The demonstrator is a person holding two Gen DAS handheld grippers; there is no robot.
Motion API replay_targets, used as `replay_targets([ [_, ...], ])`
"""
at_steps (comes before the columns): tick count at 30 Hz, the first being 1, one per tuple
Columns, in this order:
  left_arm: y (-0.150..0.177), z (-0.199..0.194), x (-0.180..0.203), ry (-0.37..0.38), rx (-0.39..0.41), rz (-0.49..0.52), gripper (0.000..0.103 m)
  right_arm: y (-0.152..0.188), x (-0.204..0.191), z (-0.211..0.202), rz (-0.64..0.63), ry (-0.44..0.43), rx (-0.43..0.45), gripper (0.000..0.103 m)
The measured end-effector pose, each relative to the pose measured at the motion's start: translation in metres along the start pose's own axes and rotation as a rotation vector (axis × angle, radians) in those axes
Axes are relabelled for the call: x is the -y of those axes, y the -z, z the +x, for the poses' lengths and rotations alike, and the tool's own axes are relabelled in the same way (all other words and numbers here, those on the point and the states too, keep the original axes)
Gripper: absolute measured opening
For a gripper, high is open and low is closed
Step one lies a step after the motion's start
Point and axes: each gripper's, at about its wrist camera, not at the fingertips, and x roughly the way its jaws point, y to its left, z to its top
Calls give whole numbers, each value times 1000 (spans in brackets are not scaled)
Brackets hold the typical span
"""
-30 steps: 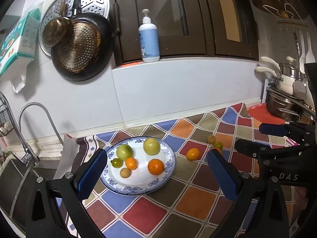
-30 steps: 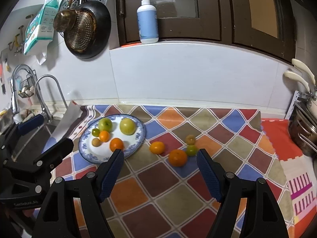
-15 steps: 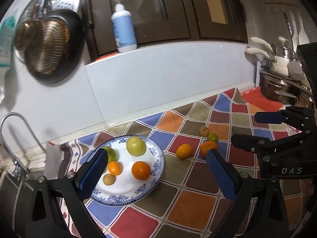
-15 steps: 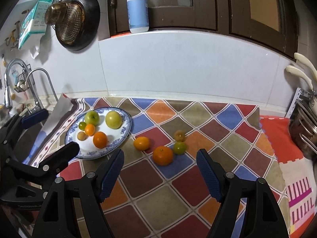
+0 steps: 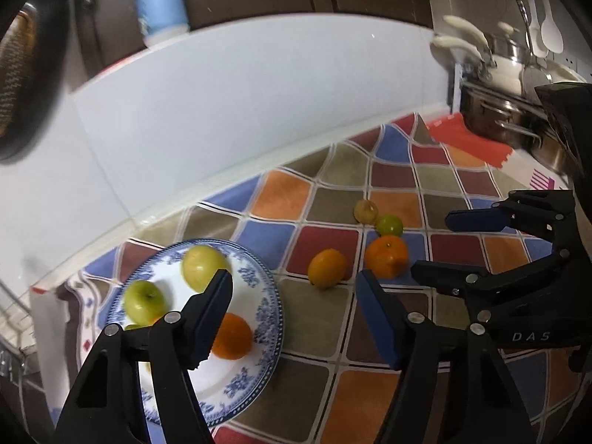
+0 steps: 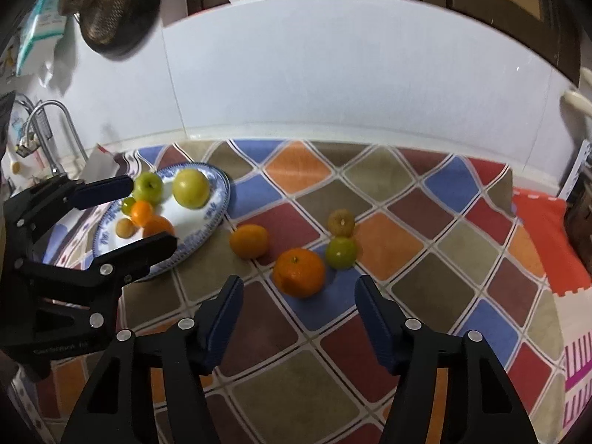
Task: Organize fruits
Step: 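Grasp a medium orange with the left tool while the right tool grasps a large orange, then carry the medium orange with the left tool while the right tool carries the large orange to the plate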
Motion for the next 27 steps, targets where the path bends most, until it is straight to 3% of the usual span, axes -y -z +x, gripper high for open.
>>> replay_targets([
  [7,-7,32,2,105,-83,23,58,3,4,25,30,-36,-53,55],
  [16,-12,62,-2,191,-166,-42,44,1,10,44,50,-53,-81,48],
  [27,-15,85,0,209,-218,-74,37,-3,18,55,93,-109,-83,43],
])
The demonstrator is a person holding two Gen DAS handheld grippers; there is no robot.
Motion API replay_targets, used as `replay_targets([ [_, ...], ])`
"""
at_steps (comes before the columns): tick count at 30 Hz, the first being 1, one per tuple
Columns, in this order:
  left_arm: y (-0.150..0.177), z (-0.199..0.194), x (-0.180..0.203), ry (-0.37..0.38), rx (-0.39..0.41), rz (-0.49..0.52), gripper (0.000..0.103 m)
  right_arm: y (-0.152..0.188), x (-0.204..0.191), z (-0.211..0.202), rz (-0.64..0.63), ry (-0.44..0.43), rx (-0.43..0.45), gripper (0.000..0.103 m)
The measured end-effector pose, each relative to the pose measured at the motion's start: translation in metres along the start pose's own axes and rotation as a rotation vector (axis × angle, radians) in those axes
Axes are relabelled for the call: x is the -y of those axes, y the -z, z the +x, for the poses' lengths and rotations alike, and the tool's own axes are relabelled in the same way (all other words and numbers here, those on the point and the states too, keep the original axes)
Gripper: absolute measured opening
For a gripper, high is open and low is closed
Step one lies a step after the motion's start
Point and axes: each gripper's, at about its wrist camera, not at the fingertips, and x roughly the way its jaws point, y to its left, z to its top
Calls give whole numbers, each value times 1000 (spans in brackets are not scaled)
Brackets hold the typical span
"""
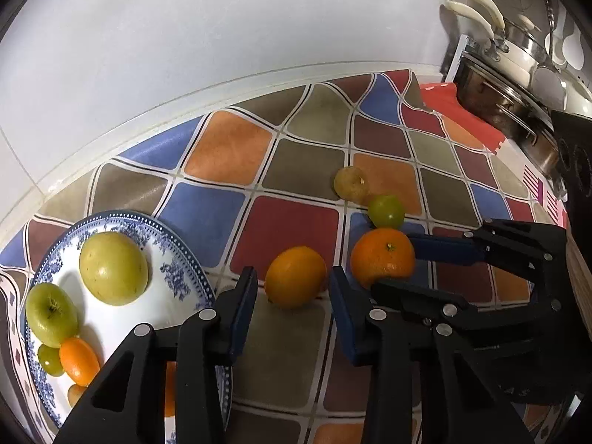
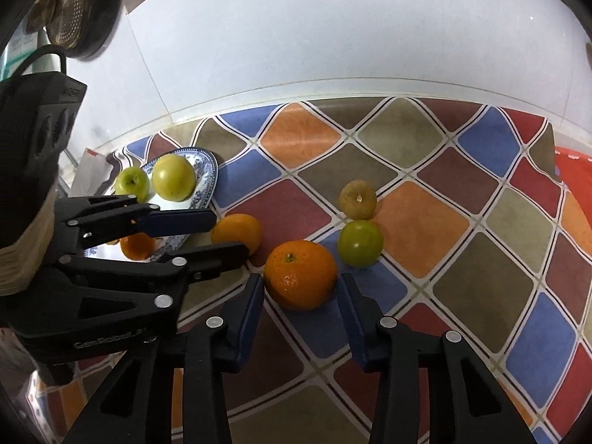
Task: Organize fruits
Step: 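Carry the medium orange with the left tool while the right tool carries the large orange to the plate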
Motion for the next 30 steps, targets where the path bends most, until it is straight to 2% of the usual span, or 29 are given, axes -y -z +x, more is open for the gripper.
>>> replay_targets([
  [9,-1,2,1,4,3,-33,36,1,6,-2,32,-10,10,41],
  [22,16,-42,8,-71,99,-40,36,8,-1,-17,32,-9,38,40],
  [30,31,-65,10,-84,135,-88,36,10,-13,-36,12,-17,71,40],
])
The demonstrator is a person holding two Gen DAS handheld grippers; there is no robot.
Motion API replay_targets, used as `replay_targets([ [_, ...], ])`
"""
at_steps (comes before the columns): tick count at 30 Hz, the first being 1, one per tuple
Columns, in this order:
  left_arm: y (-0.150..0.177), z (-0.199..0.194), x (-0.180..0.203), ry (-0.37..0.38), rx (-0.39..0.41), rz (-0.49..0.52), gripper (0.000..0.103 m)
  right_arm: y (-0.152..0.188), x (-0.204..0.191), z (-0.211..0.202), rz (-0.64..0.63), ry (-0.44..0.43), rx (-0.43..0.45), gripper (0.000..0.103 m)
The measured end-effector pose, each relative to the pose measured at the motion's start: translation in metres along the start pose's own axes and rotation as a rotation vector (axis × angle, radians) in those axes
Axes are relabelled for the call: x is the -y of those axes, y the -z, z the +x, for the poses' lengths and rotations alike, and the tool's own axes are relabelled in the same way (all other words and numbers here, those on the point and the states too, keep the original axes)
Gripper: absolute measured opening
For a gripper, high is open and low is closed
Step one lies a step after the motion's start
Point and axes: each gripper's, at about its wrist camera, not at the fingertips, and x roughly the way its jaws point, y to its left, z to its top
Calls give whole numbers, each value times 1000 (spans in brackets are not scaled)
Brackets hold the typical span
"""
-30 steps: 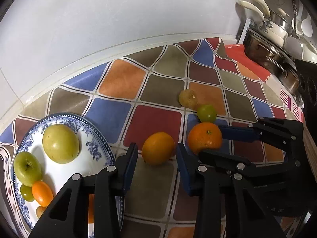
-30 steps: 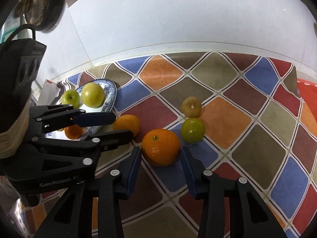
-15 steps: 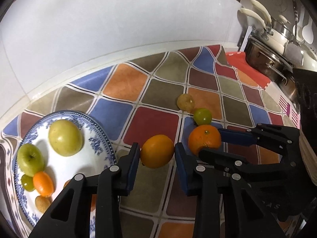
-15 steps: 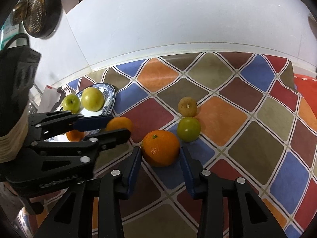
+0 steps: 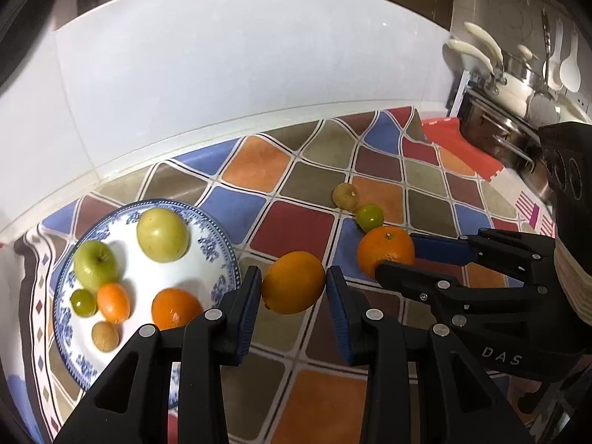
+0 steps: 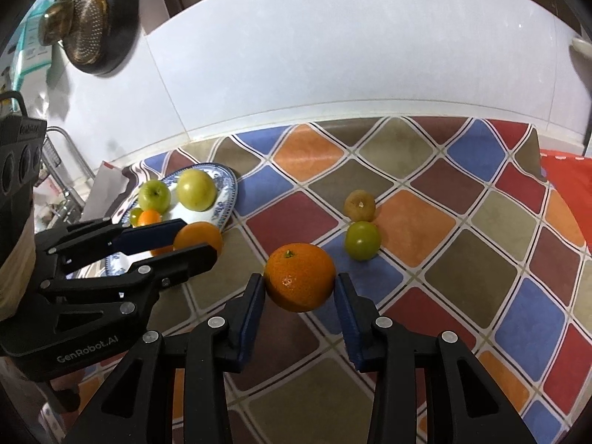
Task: Organize fruits
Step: 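Carry the medium orange with the left tool while the right tool carries the large orange to the plate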
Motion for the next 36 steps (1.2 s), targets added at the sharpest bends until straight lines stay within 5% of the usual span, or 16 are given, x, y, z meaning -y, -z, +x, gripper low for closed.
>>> replay_targets([
  [20,21,-87,-23,-90,148,-101,36,-9,-57,-47,-87,-66,106,40],
  [36,45,-124,-62,-198,177,-141,36,-16,-113,-47,-153,-123,128,40],
])
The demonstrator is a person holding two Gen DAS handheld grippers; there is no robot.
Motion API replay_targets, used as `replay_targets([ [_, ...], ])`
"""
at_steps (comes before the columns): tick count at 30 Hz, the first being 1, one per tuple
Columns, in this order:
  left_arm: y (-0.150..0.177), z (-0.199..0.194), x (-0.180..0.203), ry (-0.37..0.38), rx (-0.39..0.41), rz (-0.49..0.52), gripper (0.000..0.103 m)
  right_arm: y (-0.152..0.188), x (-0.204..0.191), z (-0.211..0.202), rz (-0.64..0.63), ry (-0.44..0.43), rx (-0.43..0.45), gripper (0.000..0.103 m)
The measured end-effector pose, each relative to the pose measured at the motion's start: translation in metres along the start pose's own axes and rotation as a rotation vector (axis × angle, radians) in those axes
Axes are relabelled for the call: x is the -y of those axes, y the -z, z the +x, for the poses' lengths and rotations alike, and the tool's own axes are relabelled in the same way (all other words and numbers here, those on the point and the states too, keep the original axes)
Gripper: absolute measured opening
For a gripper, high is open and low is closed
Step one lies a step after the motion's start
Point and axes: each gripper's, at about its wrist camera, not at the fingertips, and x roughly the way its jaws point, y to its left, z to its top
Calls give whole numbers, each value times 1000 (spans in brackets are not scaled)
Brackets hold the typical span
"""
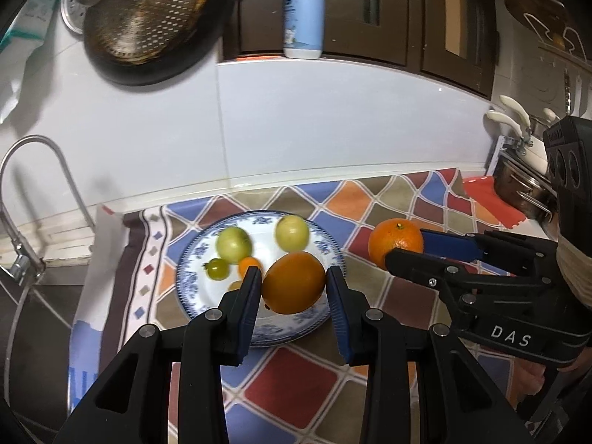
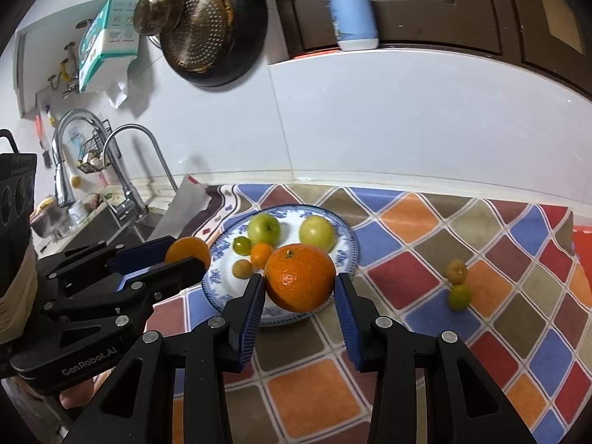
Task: Organize fruits
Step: 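Carry the medium orange with the left tool while the right tool carries the large orange to the plate, then open the left tool on the plate while the right tool releases its orange beside it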
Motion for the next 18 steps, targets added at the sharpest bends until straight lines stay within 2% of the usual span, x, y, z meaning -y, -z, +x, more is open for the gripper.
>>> replay_targets([
  [9,5,2,-32,-43,-12,-3,36,-7,-26,22,-18,-25,-11,40],
  [18,4,26,-60,-57,-30,-20,36,-15,-37,53,-26,-28,-42,40],
])
